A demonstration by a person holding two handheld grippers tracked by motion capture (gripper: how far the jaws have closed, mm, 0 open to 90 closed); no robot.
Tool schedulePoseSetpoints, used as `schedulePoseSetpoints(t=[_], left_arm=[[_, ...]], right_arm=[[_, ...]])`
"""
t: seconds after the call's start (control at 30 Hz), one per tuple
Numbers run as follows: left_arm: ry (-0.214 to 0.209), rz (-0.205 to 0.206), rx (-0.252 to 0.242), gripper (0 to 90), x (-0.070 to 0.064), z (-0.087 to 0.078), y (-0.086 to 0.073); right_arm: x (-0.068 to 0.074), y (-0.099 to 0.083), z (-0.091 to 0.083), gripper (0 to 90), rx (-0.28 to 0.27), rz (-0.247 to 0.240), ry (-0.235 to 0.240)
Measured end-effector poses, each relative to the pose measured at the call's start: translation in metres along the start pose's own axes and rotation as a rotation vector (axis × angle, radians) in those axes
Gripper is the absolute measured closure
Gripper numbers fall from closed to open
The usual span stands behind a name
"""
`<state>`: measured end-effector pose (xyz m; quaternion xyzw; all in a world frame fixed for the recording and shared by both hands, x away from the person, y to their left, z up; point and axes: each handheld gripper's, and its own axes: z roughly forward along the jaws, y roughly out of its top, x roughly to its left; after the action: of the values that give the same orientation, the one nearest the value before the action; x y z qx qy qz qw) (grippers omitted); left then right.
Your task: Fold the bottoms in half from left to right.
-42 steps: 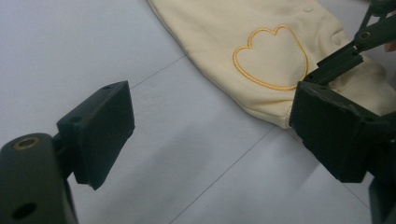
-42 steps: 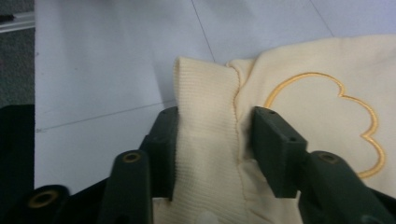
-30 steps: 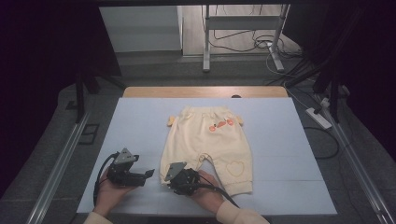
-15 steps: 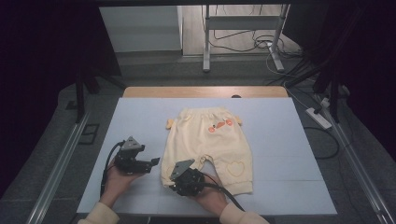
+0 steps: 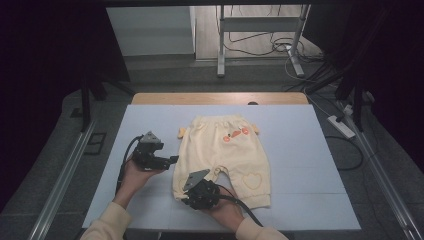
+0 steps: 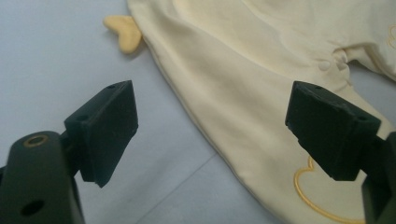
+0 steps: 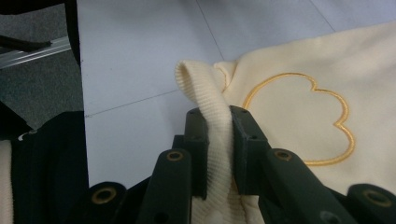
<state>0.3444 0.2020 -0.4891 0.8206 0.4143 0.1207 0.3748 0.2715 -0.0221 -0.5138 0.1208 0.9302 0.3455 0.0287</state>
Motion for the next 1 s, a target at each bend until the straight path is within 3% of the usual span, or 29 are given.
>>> schedulePoseSetpoints(t=[0.23,0.5,1.0], left_arm=[[-0.01,0.018,0.029,16.7,0.003,0.012,0.011],[-0.028,-0.004,0.029,17.3,0.01,0.027,0.019],[-0.015,-0.004,0.033,18.3,0.018,0.033,0.032]], right_arm=[[0.001,0.0,-0.001,77.5,0.0,-0.019,-0.003],[0.001,-0.001,-0.001,77.4,-0.004,-0.017,0.003],[0.001,-0.002,0.0,77.4,0.002,-0.027,-0.003]])
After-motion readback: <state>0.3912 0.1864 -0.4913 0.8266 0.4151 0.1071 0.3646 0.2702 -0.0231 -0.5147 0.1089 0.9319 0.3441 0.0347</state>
